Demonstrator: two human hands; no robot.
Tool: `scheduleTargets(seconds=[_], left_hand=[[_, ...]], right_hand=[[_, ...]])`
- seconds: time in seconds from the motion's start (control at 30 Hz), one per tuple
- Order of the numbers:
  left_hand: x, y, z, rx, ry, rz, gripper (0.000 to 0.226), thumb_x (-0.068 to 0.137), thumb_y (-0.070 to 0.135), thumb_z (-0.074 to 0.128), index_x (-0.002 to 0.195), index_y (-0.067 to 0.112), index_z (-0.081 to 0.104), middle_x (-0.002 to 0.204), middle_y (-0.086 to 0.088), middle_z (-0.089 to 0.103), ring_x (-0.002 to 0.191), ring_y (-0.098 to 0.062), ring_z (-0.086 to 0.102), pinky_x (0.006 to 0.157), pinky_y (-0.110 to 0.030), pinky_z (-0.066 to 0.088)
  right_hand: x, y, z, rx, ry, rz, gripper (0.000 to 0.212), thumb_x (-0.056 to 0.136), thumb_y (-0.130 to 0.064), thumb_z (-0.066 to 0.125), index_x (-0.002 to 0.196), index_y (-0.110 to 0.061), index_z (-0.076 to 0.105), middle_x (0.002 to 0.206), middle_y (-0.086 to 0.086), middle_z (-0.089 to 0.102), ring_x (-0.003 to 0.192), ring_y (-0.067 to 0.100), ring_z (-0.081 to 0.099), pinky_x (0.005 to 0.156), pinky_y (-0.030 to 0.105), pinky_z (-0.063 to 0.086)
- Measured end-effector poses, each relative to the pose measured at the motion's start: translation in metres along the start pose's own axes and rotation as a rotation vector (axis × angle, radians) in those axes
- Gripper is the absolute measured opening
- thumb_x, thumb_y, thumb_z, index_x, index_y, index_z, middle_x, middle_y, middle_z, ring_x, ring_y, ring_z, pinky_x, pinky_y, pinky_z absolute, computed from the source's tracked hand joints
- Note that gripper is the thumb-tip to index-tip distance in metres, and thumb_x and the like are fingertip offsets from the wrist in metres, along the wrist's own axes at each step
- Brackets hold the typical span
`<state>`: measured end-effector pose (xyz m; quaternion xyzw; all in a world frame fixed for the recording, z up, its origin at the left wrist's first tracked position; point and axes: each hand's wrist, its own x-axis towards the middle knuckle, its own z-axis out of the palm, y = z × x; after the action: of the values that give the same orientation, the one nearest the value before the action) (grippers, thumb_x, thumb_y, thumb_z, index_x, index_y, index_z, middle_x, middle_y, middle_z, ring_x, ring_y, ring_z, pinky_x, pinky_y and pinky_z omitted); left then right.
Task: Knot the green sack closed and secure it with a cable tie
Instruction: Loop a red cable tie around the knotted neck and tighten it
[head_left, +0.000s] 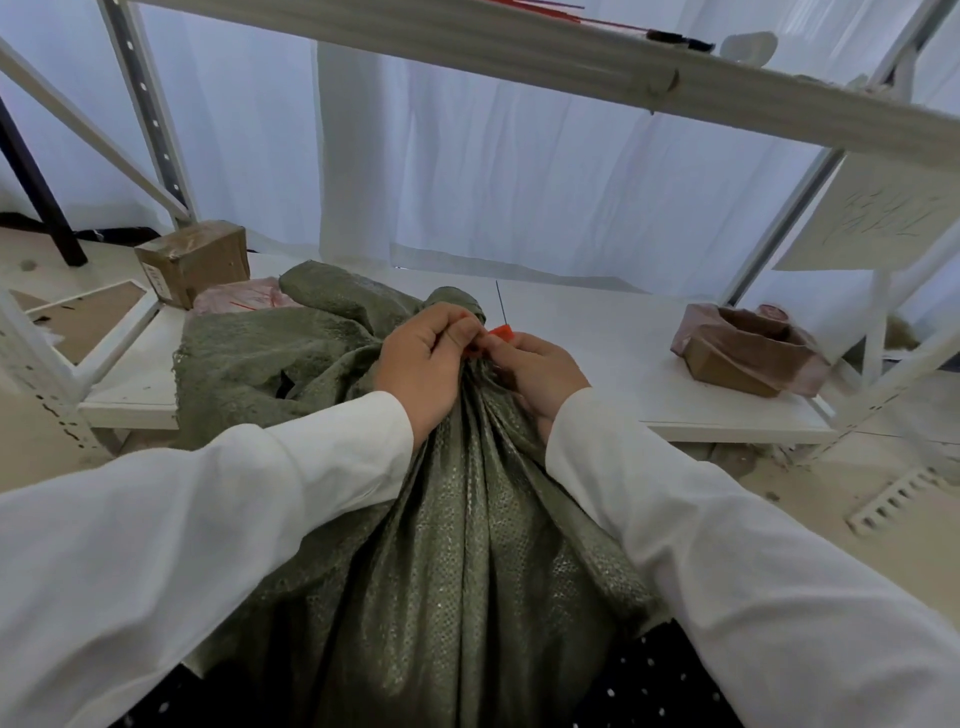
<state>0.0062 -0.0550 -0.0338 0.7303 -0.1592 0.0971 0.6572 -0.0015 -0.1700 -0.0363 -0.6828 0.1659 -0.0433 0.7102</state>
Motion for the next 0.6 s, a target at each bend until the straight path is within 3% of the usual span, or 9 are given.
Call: scheduleTargets(seconds=[0.13,0.27,0.33,0.47,0.53,0.6], left_hand=[[0.001,-0.002,0.0,0.049,-0.021,0.002,0.019,0.092,0.011,0.051,0.077,0.018,0.06,0.074,0.008,0.06,0.072,-0.002,0.053,0.068,-0.006,0.039],[0.001,-0.006,-0.004,0.103,-0.062,0.022,0.026,0.091,0.012,0.051,0.07,0.026,0.058,0.075,0.008,0.063,0.077,-0.012,0.057,0.076,-0.022,0.044],[0.001,-0.007,-0.006,0.117,-0.069,0.022,0.028,0.091,0.014,0.052,0.068,0.028,0.057,0.076,0.009,0.064,0.068,-0.009,0.055,0.066,-0.027,0.044],[0.001,-0.009,-0.008,0.117,-0.063,-0.007,0.032,0.091,0.014,0.051,0.065,0.032,0.055,0.073,0.012,0.063,0.051,0.004,0.049,0.052,-0.024,0.036],[0.002,-0.011,-0.01,0.112,-0.062,-0.02,0.031,0.091,0.015,0.052,0.065,0.031,0.056,0.072,0.012,0.064,0.049,0.007,0.049,0.053,-0.024,0.036],[0.003,-0.011,-0.013,0.124,-0.078,-0.023,0.029,0.091,0.016,0.052,0.067,0.03,0.058,0.075,0.011,0.066,0.051,0.006,0.05,0.053,-0.024,0.036]], right_hand=[[0.005,0.005,0.008,-0.038,0.109,0.021,0.026,0.069,-0.016,0.071,0.044,-0.022,0.067,0.073,0.013,0.066,0.077,0.027,0.062,0.088,0.055,0.052],[0.011,0.005,0.011,-0.019,0.144,0.082,0.033,0.074,-0.009,0.07,0.042,-0.017,0.066,0.068,0.012,0.065,0.078,0.028,0.064,0.087,0.051,0.054],[0.013,0.006,0.015,-0.01,0.145,0.092,0.026,0.074,-0.01,0.073,0.05,-0.015,0.066,0.072,0.015,0.067,0.08,0.031,0.066,0.086,0.051,0.054],[0.018,0.006,0.02,-0.055,0.132,0.112,0.019,0.072,-0.015,0.074,0.053,-0.019,0.07,0.081,0.014,0.071,0.087,0.03,0.068,0.089,0.048,0.054],[0.017,0.001,0.02,-0.088,0.046,0.121,0.006,0.078,-0.014,0.069,0.082,-0.017,0.073,0.086,0.008,0.067,0.088,0.023,0.064,0.095,0.044,0.051],[0.016,0.0,0.015,-0.088,-0.015,0.142,0.024,0.082,-0.012,0.066,0.105,-0.006,0.066,0.085,0.005,0.064,0.085,0.022,0.061,0.096,0.038,0.05]])
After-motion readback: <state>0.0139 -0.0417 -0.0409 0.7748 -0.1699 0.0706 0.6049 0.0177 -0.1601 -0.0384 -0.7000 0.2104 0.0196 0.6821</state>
